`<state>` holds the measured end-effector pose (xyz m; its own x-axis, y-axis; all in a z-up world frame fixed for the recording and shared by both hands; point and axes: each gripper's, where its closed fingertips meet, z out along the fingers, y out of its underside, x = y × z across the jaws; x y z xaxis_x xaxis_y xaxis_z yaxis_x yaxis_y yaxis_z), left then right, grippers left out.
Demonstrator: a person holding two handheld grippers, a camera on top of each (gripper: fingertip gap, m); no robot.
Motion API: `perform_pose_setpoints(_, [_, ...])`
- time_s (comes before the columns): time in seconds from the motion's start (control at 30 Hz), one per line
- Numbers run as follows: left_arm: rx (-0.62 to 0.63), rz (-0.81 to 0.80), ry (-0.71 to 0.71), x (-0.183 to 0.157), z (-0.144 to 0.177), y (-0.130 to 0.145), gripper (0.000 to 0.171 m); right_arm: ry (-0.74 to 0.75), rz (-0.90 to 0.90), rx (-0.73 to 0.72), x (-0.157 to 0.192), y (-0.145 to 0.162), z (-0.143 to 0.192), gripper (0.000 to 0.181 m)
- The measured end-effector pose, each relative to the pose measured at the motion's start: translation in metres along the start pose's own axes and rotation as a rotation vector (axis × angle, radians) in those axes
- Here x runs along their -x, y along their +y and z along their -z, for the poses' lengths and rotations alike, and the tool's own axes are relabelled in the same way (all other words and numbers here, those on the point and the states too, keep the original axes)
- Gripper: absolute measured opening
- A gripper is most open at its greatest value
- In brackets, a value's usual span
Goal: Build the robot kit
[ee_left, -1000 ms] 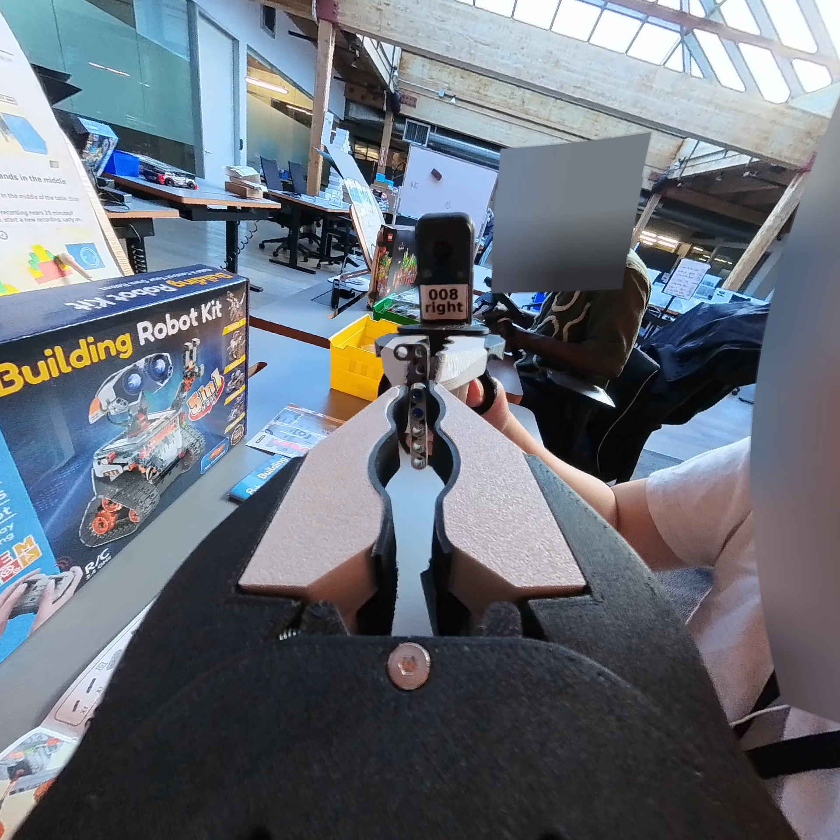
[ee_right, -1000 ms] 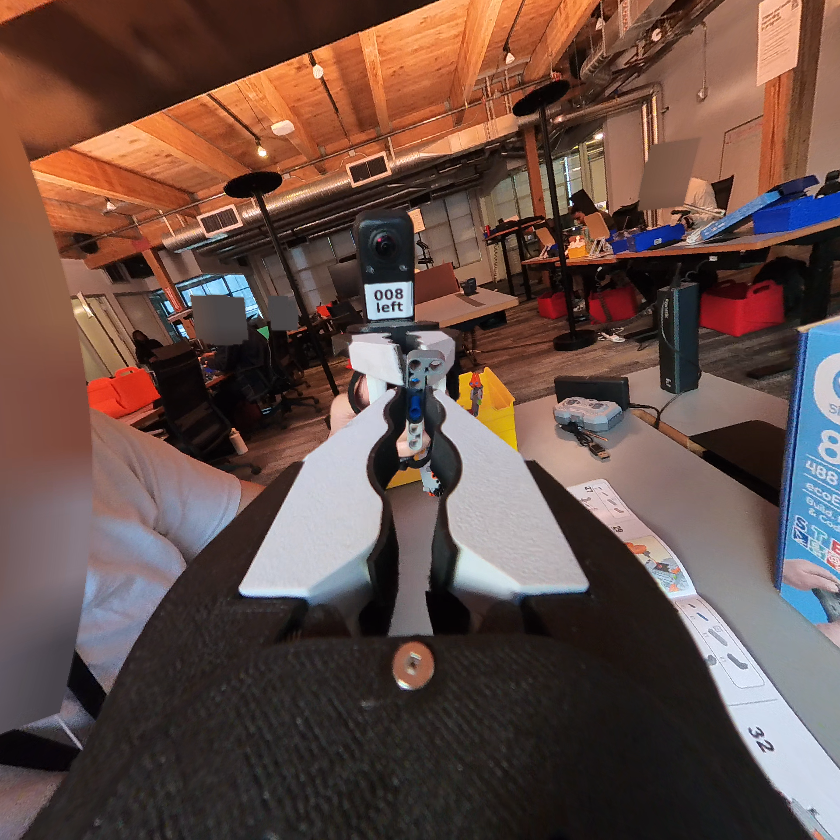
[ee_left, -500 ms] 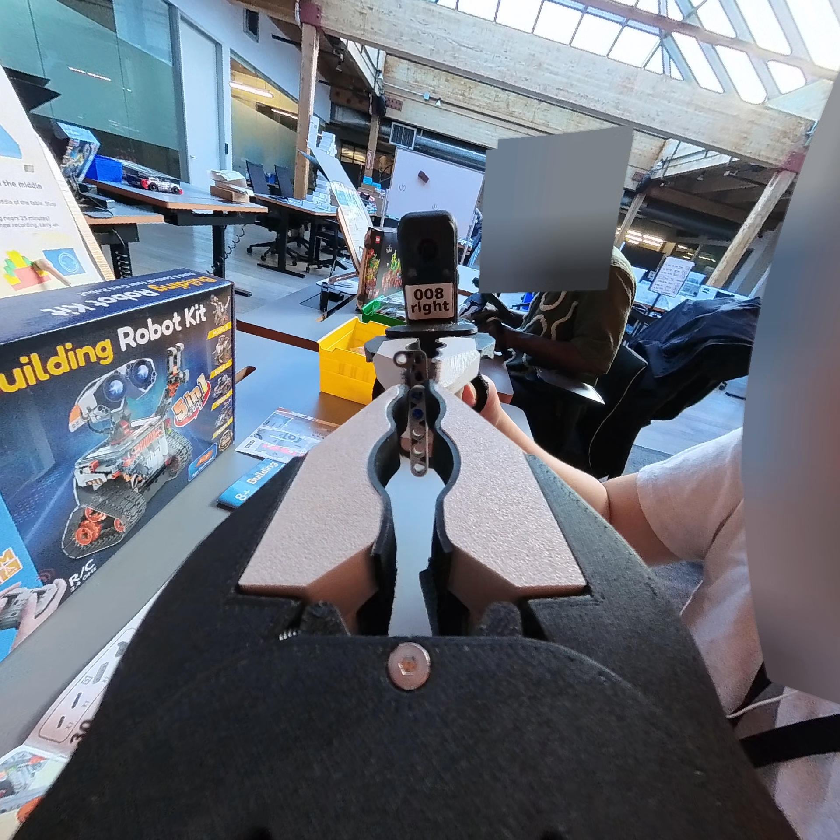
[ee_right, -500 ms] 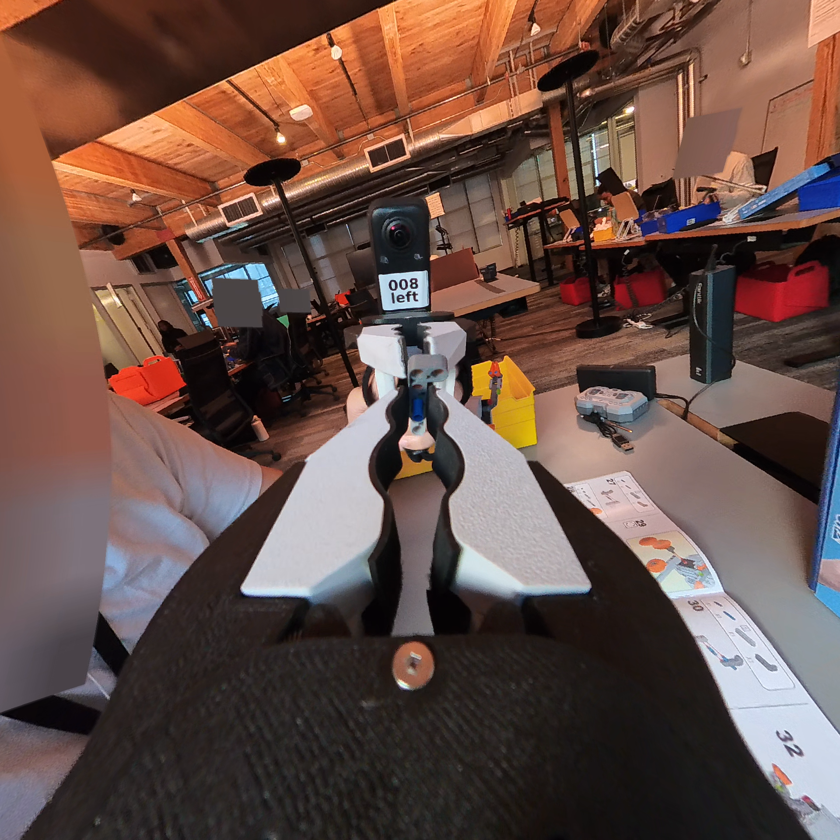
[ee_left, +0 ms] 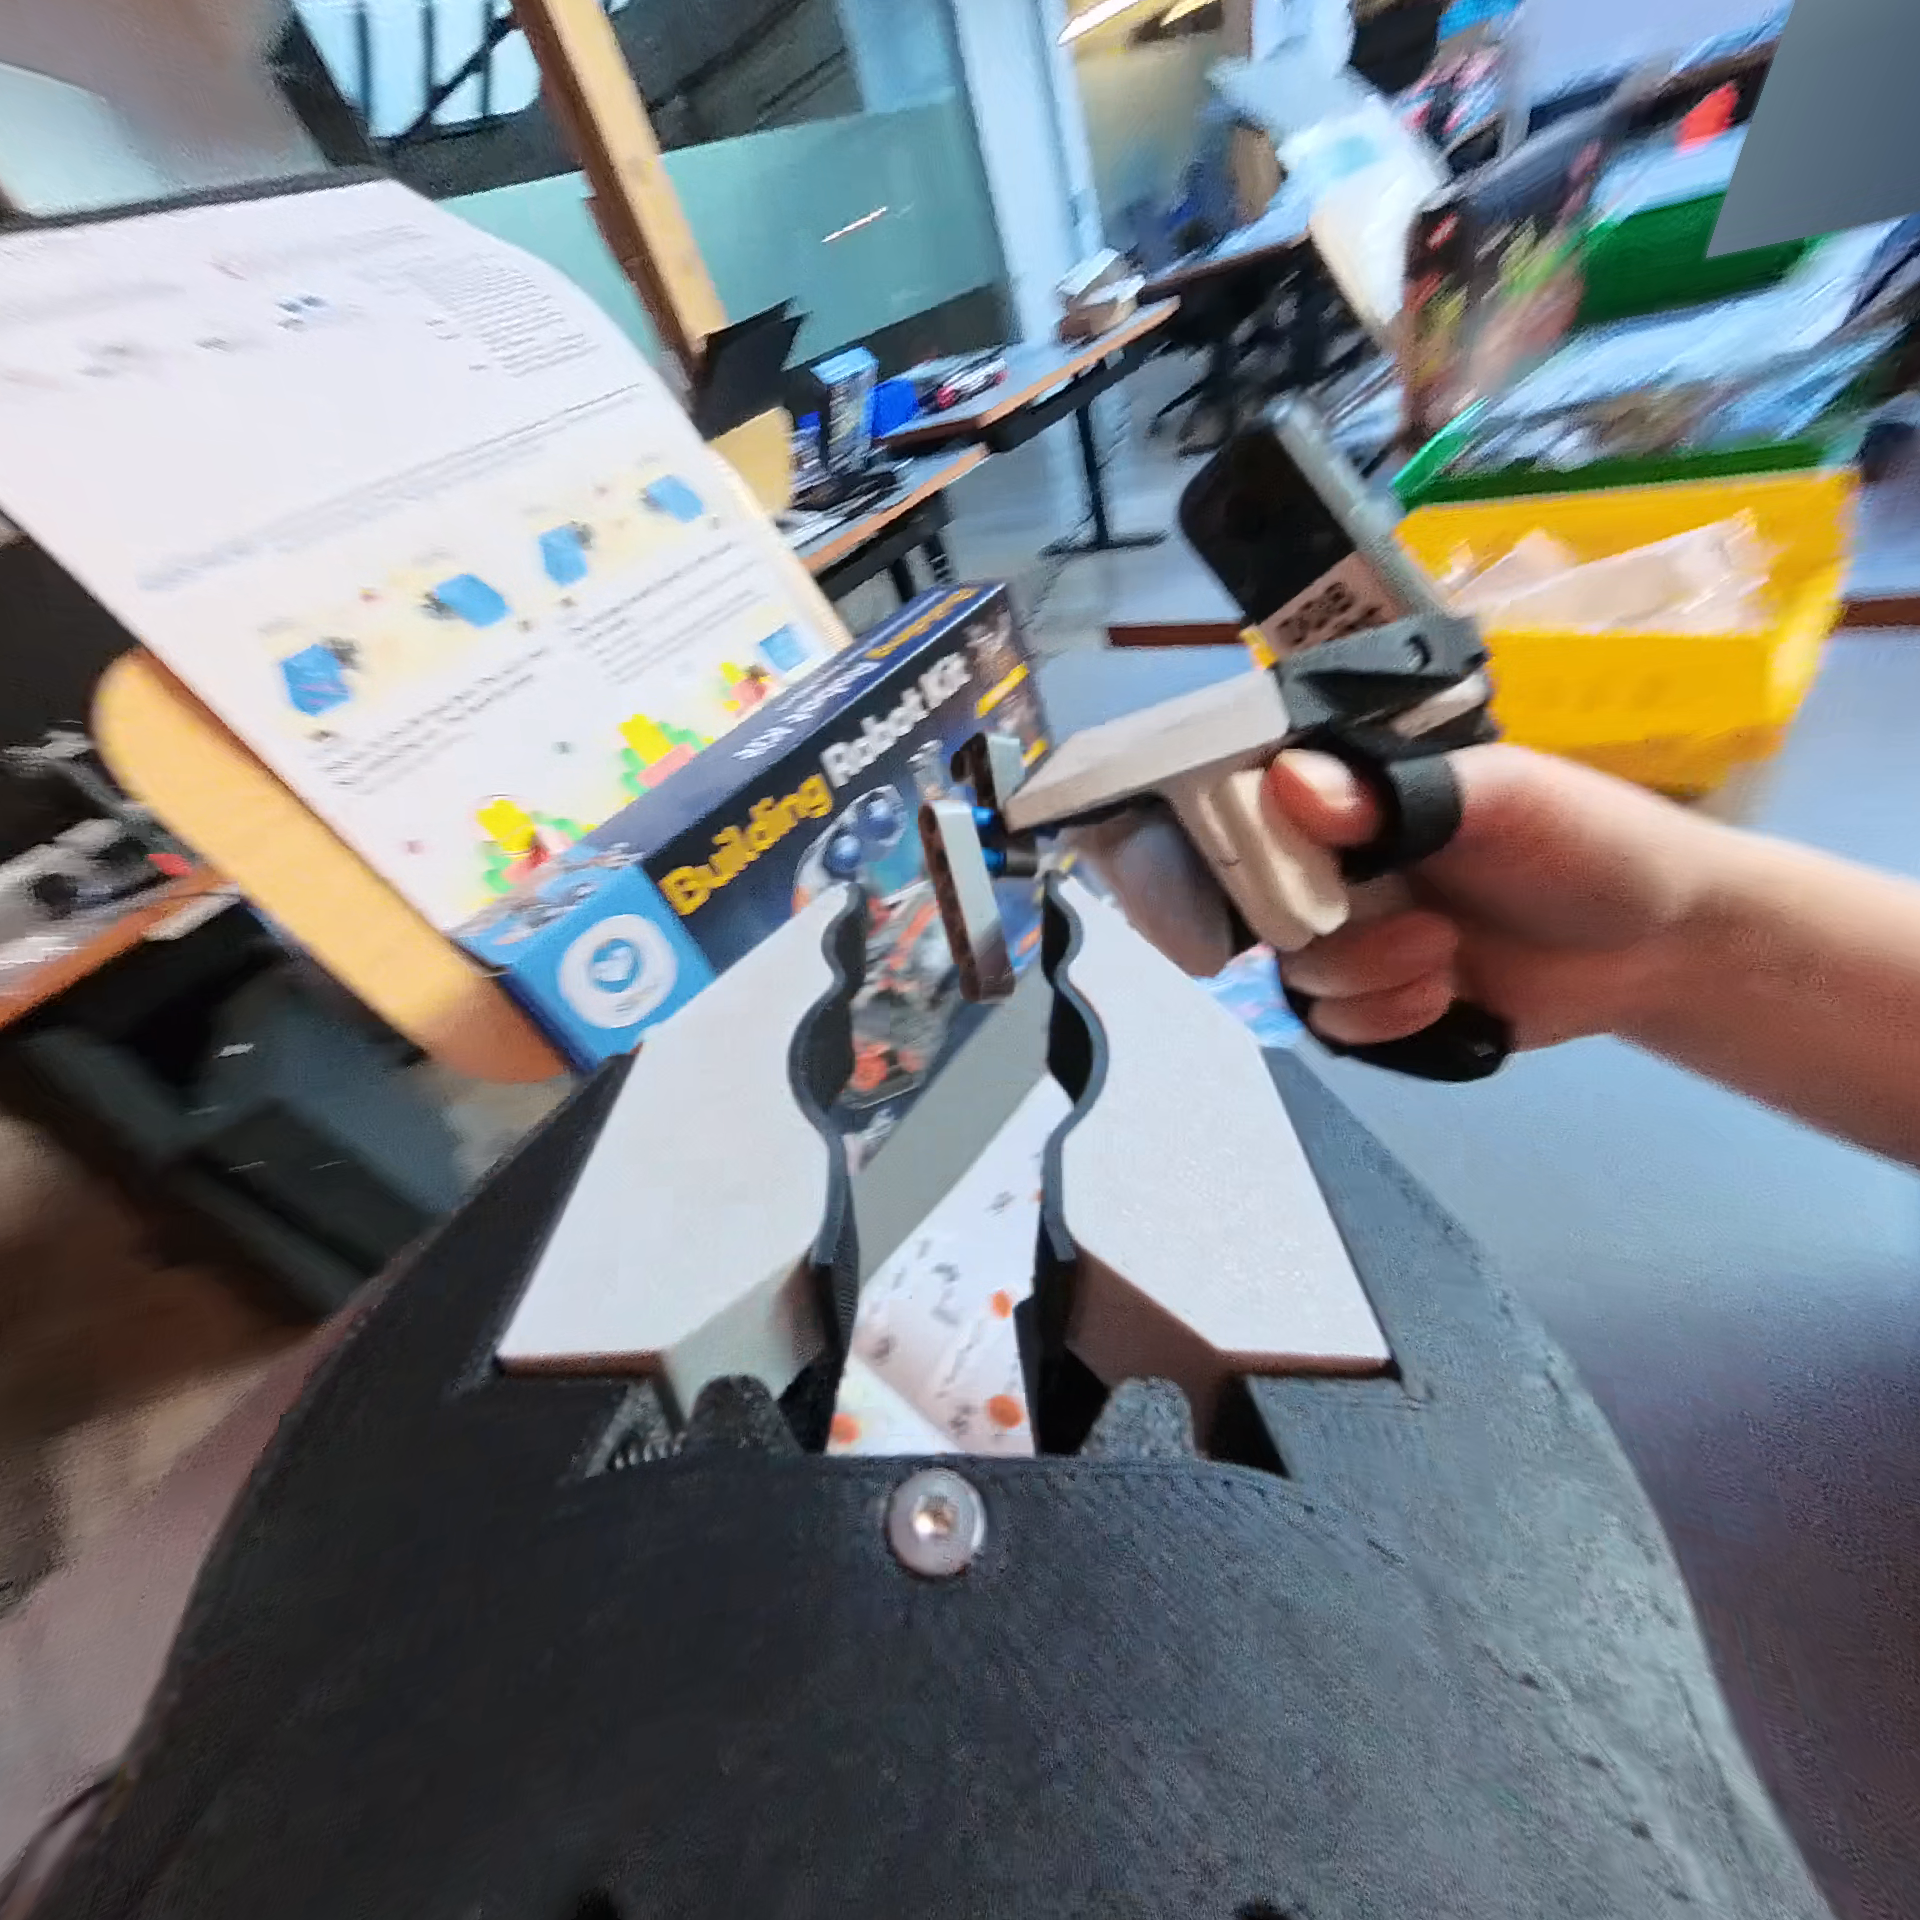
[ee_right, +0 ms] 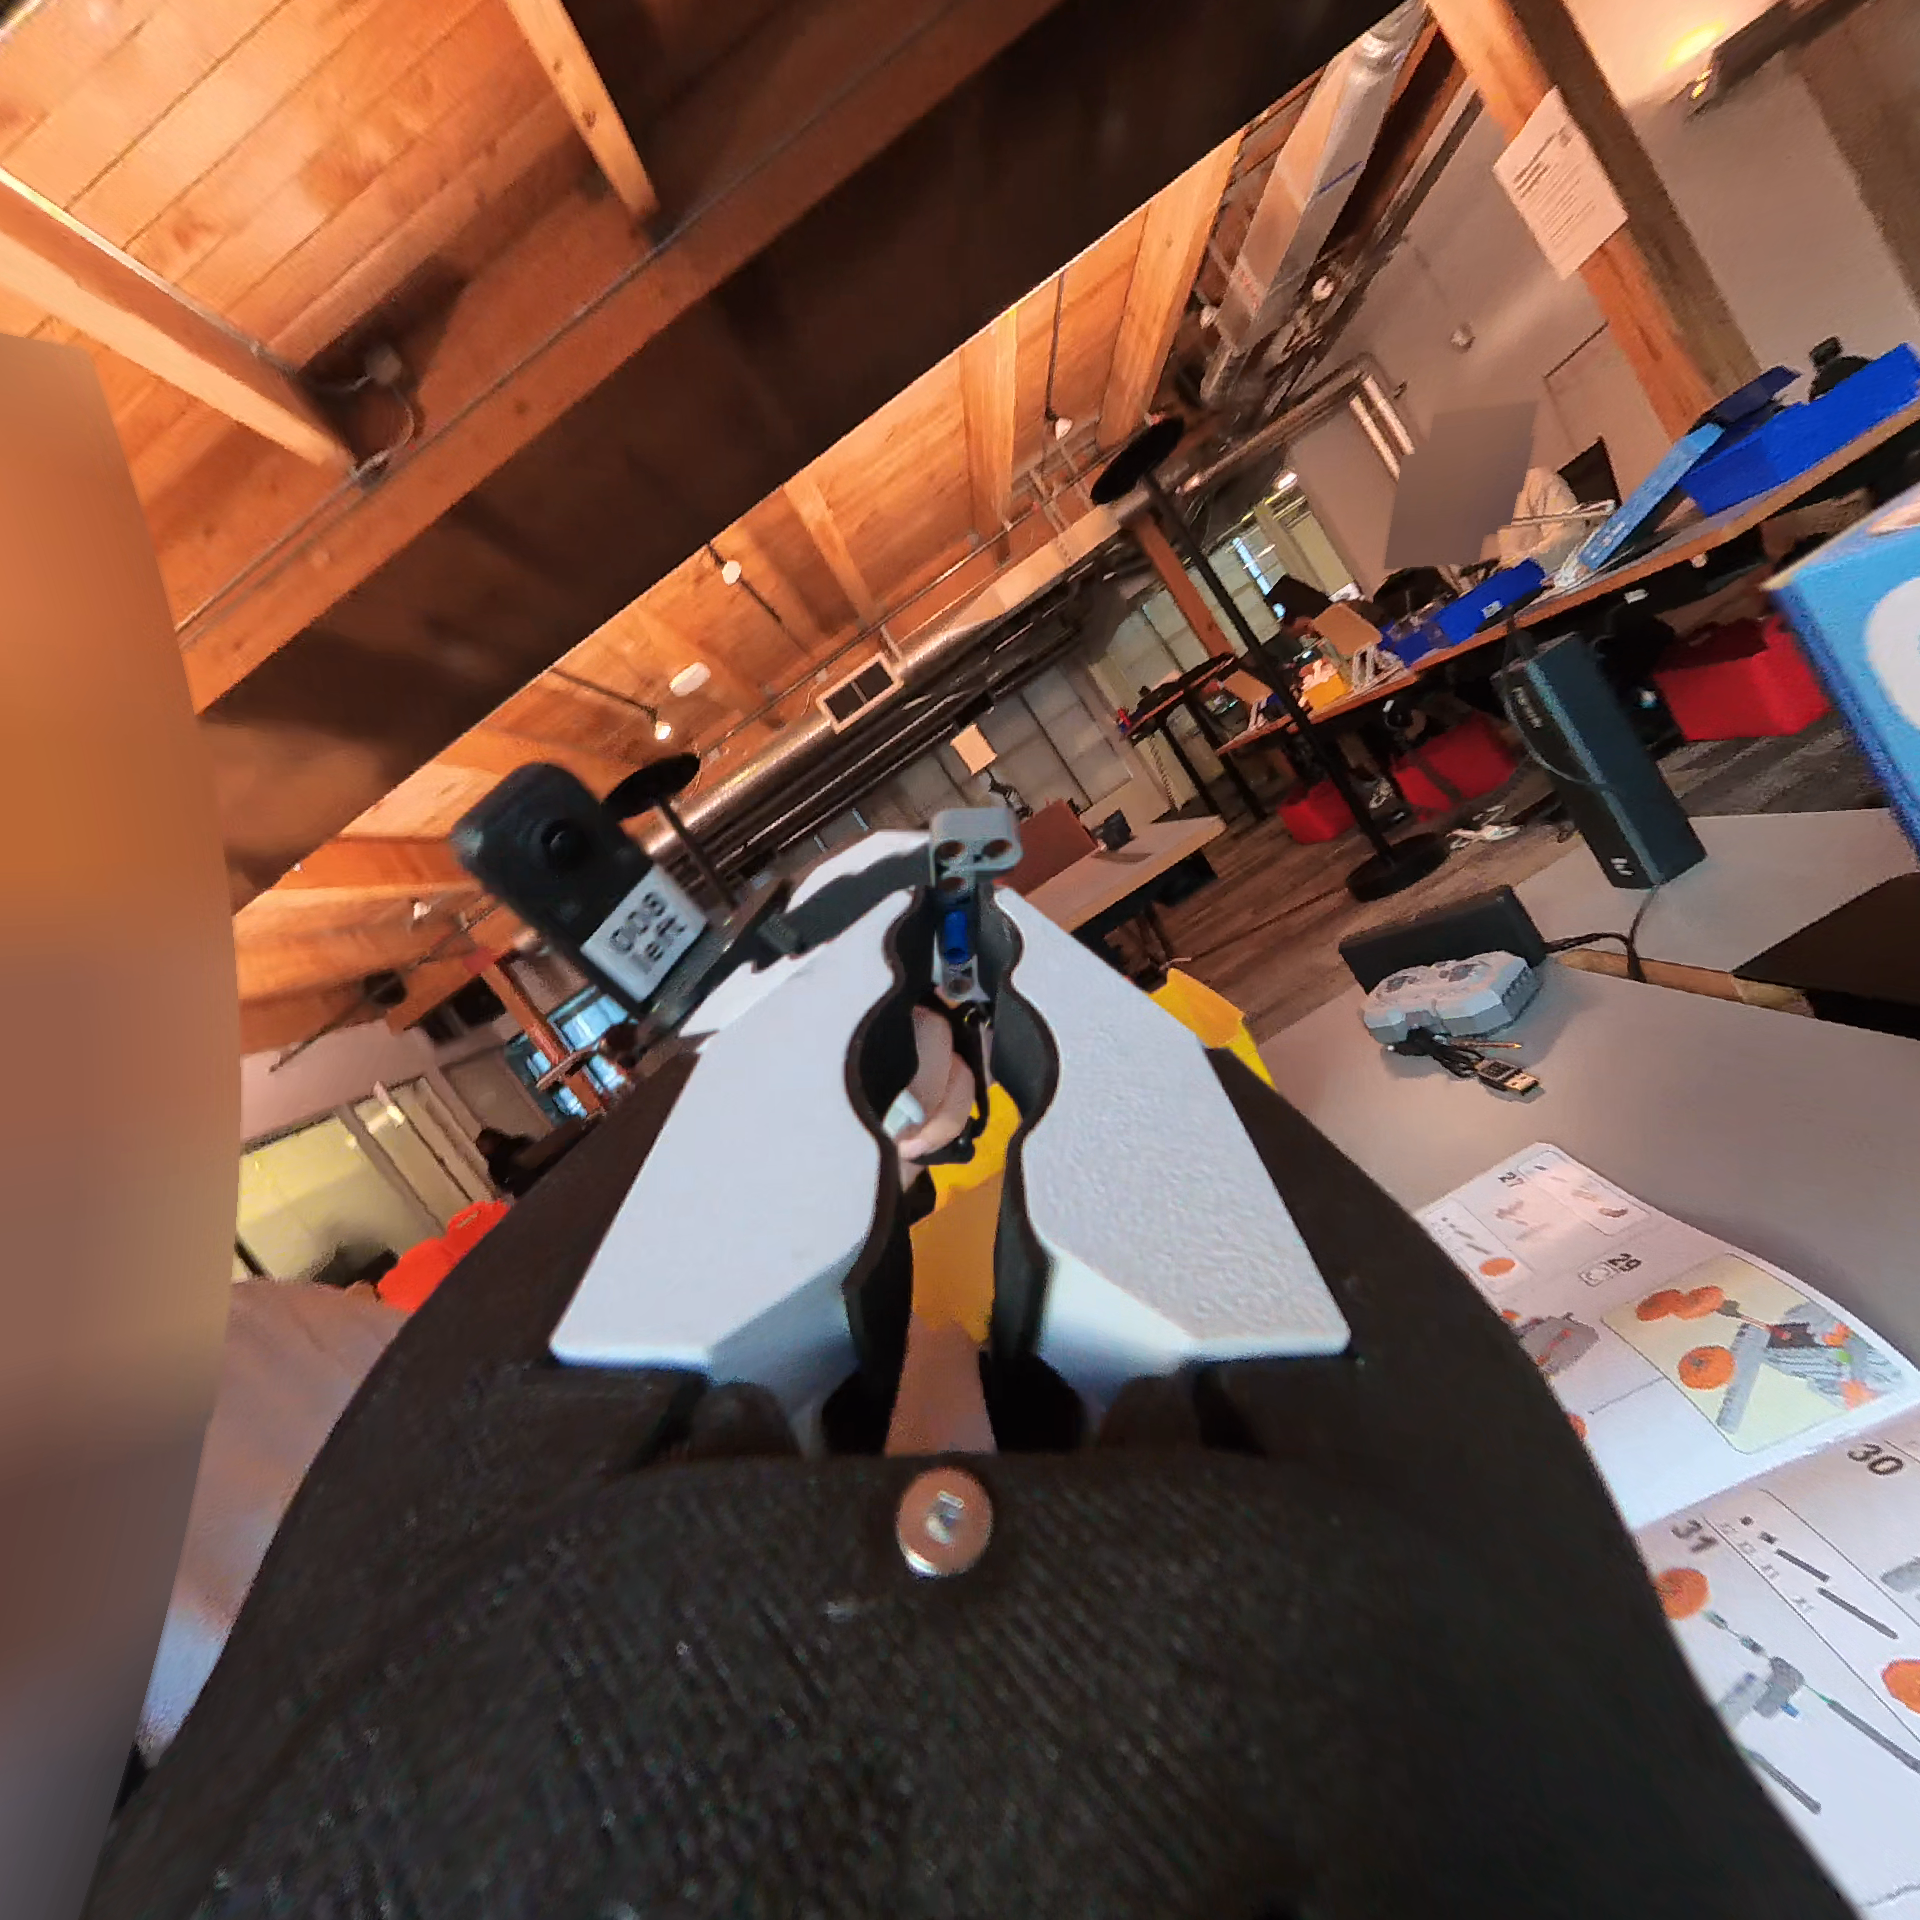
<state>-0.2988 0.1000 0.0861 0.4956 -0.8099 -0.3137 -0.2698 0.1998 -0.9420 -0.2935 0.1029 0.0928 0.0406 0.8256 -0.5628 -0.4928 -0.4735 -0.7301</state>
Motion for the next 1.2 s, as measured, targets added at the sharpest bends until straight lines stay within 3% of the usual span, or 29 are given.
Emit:
perform_pose_setpoints(0.13, [0.064, -0.119, -0.079, -0.003, -0.007, 0.007, 0.028, 0.032, -0.004, -0.035, -0.003, -0.006, 0.003, 0.006])
perform_pose_setpoints(0.27, [0.096, -0.187, -0.154, 0.0, -0.015, 0.013, 0.045, 0.086, 0.044, -0.022, -0.008, -0.002, 0.0, 0.006])
perform_pose_setpoints(0.47, [0.106, -0.28, -0.244, 0.007, -0.017, 0.017, 0.022, 0.118, 0.032, -0.012, -0.014, 0.007, -0.005, 0.006])
perform_pose_setpoints(0.63, [0.11, -0.257, -0.204, 0.007, -0.015, 0.02, 0.021, 0.113, 0.016, 0.008, -0.015, 0.01, -0.006, 0.006])
perform_pose_setpoints(0.73, [0.127, -0.219, -0.114, 0.005, -0.01, 0.023, 0.021, 0.066, 0.084, 0.126, -0.006, 0.014, -0.005, 0.026])
perform_pose_setpoints(0.8, [0.174, -0.199, 0.004, -0.004, -0.004, 0.032, 0.021, 0.006, 0.206, 0.327, 0.007, 0.029, 0.005, 0.036])
perform_pose_setpoints(0.93, [0.272, -0.252, 0.285, -0.04, 0.011, 0.058, 0.021, 0.04, 0.756, 0.712, 0.008, 0.067, 0.048, 0.047])
perform_pose_setpoints(1.1, [0.353, -0.299, 0.482, -0.077, 0.02, 0.075, 0.021, 0.023, 0.93, 0.806, 0.016, 0.081, 0.053, 0.048])
perform_pose_setpoints(1.2, [0.436, -0.391, 0.554, -0.096, 0.024, 0.092, 0.021, 0.033, 1.086, 0.992, 0.011, 0.104, 0.061, 0.046])
